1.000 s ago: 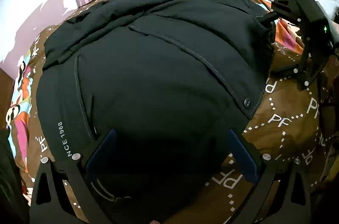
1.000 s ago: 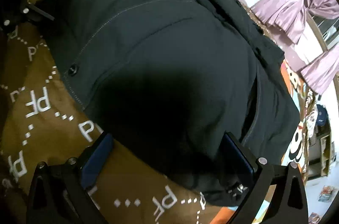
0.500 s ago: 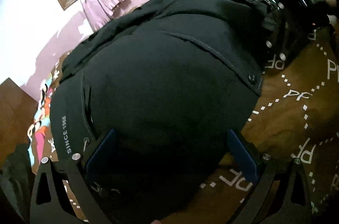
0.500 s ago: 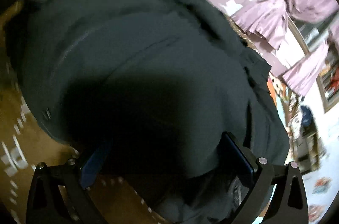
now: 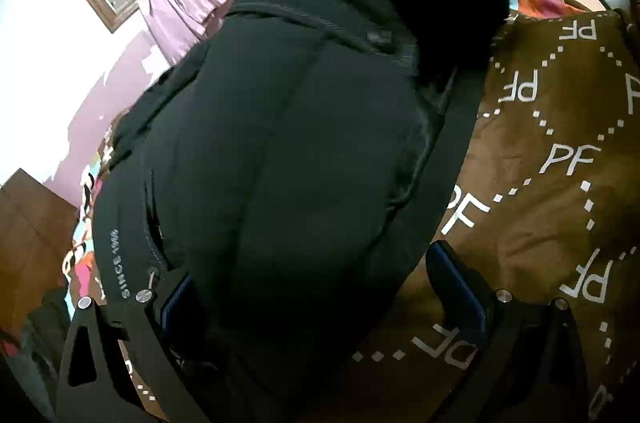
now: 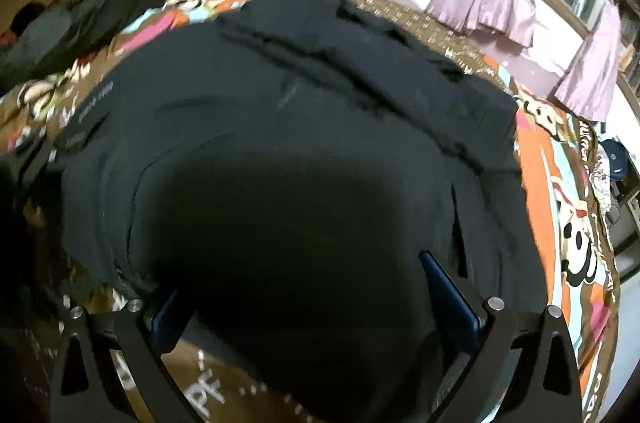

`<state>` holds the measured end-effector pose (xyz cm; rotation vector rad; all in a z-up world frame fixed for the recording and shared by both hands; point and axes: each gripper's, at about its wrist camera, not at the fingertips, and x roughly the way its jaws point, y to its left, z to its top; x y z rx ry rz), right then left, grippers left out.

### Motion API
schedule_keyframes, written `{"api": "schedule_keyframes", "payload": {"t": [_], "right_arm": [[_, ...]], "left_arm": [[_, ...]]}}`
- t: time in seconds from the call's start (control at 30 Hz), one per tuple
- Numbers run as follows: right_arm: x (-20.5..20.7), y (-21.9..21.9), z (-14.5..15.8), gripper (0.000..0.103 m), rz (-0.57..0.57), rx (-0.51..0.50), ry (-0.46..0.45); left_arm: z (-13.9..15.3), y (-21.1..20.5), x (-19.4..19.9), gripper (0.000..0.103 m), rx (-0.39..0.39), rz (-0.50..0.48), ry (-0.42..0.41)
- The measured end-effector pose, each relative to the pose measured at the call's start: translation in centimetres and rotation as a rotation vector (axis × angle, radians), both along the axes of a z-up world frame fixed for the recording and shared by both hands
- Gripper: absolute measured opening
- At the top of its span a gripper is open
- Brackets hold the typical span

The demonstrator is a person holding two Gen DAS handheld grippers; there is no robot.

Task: Fold large clothes

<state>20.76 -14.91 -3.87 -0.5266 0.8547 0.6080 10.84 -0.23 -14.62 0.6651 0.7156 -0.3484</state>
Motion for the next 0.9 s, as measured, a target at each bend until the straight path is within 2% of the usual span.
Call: {"api": "schedule_keyframes", "payload": {"t": [0.2,0.3,0.4,0.47,0.53,0.63,0.7,0.83,0.9], "right_arm": [[-1.7,-2.0,-2.9,0.103,0.052,-0.040,0.065],[-2.6,-2.2,-5.0,0.103,0.111,-0.129,0.085],[-4.5,-1.3,-7.3,0.103,0.191,-0.288,-0.018],[-4.6,-0.7,-8.0,0.103,0.168,-0.311,-0.053],[-3.7,-0.1,-8.5,0.103,0.086,-0.311,-0.078],[-3.4,0.5,-8.9,0.103,0.037,-0.328,-0.176],[-3.7,0.3,-7.8,0.103,0.028,-0.283,-0.223],[-3.0,-1.3,-2.6,0.103,-0.013,-0.048,-0.202],[-2.1,-1.1,-1.0,0.103,-0.028,-0.006,-0.183]], "left_arm": [[-1.1,0.1,0.7,0.102,0.025,0.016,0.031],[-1.3,0.4,0.9,0.102,0.022,0.017,0.032],[-1.3,0.4,0.9,0.102,0.021,0.021,0.031],[-1.2,0.2,1.0,0.102,0.017,0.022,0.031],[-1.3,0.0,0.9,0.102,0.020,0.022,0.032],[-1.3,-0.1,0.7,0.102,0.017,0.022,0.028],[-1.3,-0.2,0.5,0.102,0.015,0.020,0.024],[-1.0,-0.5,-0.2,0.102,-0.003,0.009,0.012],[-0.9,-0.7,-0.7,0.102,-0.009,-0.001,0.005]]}}
